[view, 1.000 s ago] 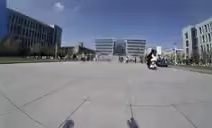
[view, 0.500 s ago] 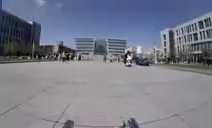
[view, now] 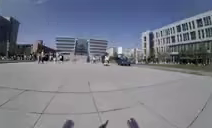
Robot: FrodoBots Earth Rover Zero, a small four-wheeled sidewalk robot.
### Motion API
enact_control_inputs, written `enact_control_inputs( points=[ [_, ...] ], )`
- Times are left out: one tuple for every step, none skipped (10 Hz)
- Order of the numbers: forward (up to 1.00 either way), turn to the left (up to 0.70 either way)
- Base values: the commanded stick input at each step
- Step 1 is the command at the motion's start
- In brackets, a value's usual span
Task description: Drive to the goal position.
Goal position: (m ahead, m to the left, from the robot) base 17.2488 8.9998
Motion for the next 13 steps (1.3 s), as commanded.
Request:
enact_control_inputs(
  points=[
    [1.0,0.0],
    [1.0,0.0],
    [1.0,0.0],
    [1.0,0.0],
    [1.0,0.0],
    [1.0,0.0],
    [1.0,0.0],
    [1.0,0.0],
    [1.0,0.0],
    [1.0,0.0],
    [1.0,0.0],
    [1.0,0.0],
    [1.0,0.0]
  ],
)
